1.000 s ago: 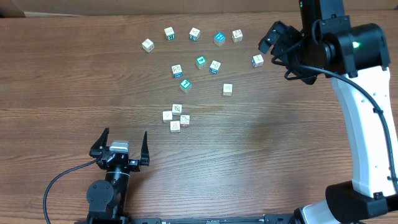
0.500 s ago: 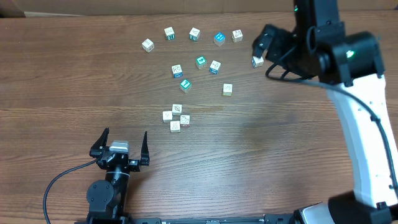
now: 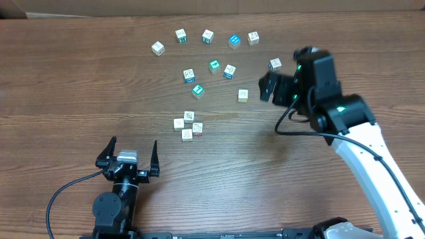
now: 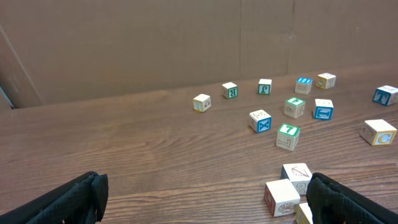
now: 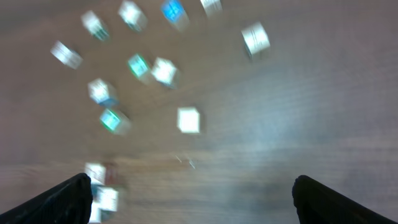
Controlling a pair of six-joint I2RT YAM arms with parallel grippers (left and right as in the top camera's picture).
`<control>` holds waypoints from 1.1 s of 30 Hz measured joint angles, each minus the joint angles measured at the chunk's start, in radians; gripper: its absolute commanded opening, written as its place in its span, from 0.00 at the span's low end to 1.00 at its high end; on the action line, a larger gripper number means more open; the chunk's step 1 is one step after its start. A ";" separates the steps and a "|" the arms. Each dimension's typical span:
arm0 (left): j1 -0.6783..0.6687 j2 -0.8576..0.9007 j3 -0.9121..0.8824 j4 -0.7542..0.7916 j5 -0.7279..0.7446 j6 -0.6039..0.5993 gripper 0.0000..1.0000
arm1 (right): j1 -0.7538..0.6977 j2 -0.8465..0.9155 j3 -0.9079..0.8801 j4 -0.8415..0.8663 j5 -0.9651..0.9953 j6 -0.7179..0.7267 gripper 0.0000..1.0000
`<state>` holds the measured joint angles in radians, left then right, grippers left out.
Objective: Form a circle
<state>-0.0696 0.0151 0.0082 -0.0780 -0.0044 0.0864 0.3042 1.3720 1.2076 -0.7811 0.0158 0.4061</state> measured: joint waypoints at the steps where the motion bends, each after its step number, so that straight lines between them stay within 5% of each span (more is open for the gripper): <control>1: 0.000 0.000 0.000 0.000 0.000 0.000 0.99 | -0.001 0.000 -0.026 -0.003 0.000 0.000 1.00; 33: 0.000 0.000 0.000 0.000 0.000 0.000 1.00 | -0.003 -0.006 -0.272 0.137 0.093 -0.067 1.00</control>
<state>-0.0696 0.0151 0.0082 -0.0776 -0.0044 0.0864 0.3016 1.3659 0.9356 -0.6445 0.1093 0.3393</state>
